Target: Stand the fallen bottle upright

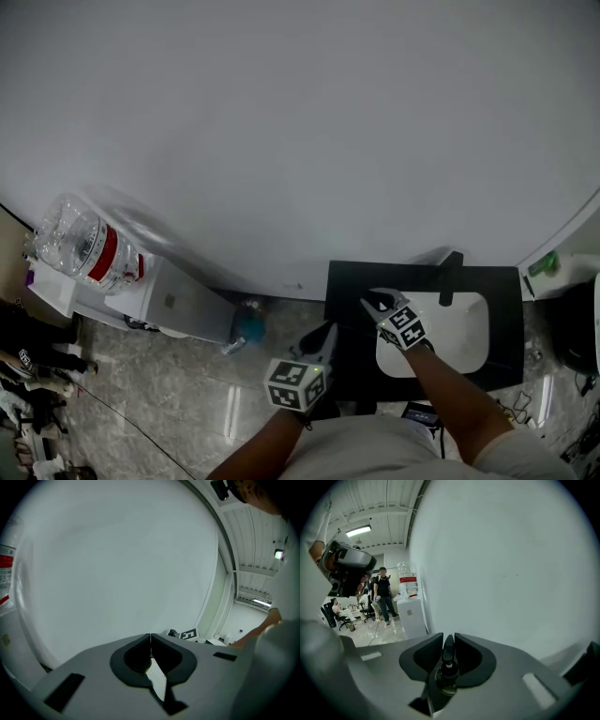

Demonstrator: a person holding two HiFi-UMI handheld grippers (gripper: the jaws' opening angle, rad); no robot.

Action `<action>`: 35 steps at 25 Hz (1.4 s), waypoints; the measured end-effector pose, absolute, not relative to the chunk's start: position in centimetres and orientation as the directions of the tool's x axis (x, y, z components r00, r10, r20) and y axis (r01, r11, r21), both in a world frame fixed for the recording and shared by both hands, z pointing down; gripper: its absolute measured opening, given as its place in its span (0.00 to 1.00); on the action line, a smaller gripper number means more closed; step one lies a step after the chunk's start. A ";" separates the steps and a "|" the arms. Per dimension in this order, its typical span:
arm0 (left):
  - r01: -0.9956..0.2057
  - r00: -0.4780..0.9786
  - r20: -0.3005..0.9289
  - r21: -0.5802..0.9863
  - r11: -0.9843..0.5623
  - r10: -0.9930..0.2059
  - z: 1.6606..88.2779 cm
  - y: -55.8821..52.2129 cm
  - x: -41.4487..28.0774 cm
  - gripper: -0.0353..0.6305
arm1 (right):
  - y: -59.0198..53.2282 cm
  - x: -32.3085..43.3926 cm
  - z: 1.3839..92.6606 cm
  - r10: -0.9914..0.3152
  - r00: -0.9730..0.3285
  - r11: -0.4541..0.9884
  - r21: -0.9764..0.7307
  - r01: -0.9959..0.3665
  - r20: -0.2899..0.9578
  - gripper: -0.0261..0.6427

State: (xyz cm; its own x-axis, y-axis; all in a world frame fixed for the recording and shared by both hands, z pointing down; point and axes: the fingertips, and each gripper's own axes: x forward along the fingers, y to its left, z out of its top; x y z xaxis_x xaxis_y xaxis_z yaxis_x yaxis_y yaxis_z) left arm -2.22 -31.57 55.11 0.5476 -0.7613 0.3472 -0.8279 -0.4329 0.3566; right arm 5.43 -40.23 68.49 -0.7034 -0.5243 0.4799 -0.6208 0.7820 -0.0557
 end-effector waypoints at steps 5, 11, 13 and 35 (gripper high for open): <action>-0.823 0.555 0.323 0.347 -0.450 -0.767 53.6 -31.5 -1.1 0.06 | -39.5 6.0 63.7 -0.545 -0.728 0.794 -0.024 -0.608 0.416 0.14; -0.823 0.554 0.270 0.322 -0.469 -0.787 50.5 -31.3 0.4 0.06 | -38.3 7.9 55.6 -0.584 -0.747 0.784 -0.019 -0.621 0.318 0.16; -0.826 0.549 0.248 0.307 -0.473 -0.798 49.3 -31.2 0.8 0.06 | -37.5 8.6 52.6 -0.594 -0.753 0.781 -0.020 -0.624 0.284 0.13; -0.831 0.539 0.110 0.229 -0.507 -0.835 42.3 -28.4 8.0 0.06 | -28.7 14.2 40.9 -0.589 -0.796 0.800 -0.041 -0.599 0.142 0.04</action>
State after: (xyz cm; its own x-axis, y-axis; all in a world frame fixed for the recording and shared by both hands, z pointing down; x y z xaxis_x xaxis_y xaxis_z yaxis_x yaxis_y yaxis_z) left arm 8.05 -28.45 42.34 0.5393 -0.8349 0.1100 -0.8312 -0.5068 0.2286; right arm 14.24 -28.66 40.95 -0.7956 -0.5889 0.1423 -0.5992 0.7995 -0.0415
